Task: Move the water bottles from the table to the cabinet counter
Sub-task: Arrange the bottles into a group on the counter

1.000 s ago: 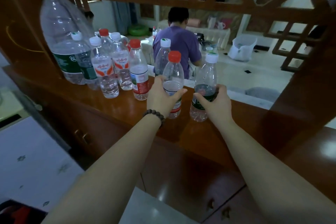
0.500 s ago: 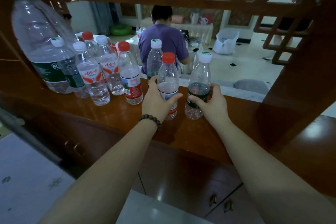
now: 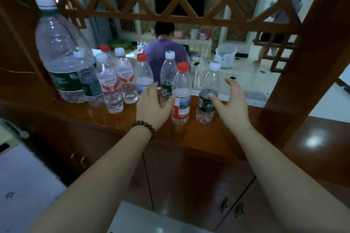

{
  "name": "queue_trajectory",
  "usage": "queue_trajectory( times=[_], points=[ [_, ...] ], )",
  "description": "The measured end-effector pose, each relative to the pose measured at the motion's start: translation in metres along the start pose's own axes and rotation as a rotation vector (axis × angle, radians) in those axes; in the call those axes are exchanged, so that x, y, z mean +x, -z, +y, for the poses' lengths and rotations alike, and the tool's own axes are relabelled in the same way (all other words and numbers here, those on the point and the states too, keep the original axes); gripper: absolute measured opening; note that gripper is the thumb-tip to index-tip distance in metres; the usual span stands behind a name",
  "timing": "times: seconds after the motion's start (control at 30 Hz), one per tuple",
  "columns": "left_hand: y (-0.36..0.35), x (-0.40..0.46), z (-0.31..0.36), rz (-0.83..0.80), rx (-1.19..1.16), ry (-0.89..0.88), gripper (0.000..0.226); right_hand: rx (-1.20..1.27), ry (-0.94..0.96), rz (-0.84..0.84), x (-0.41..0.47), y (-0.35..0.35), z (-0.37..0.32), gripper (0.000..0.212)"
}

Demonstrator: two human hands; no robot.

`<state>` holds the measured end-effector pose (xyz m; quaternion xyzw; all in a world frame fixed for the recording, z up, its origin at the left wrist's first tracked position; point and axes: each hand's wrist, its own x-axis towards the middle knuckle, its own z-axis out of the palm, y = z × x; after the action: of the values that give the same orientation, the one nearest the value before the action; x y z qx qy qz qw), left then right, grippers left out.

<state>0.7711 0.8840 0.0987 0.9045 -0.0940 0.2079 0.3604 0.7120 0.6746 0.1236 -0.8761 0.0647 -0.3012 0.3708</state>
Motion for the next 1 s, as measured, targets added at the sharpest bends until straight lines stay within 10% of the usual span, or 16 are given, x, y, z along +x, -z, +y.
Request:
queue_trajectory(
  times=[0.53,1.0],
  points=[
    [0.17,0.011,-0.111,0.168,0.153,0.065,0.052,-0.005,0.404,-0.203,0.038,-0.092,-0.162,0.04],
    [0.205,0.149,-0.171,0.147,0.267,-0.046,0.052,-0.253,0.611,-0.585,0.196,-0.218,-0.251,0.053]
  ],
)
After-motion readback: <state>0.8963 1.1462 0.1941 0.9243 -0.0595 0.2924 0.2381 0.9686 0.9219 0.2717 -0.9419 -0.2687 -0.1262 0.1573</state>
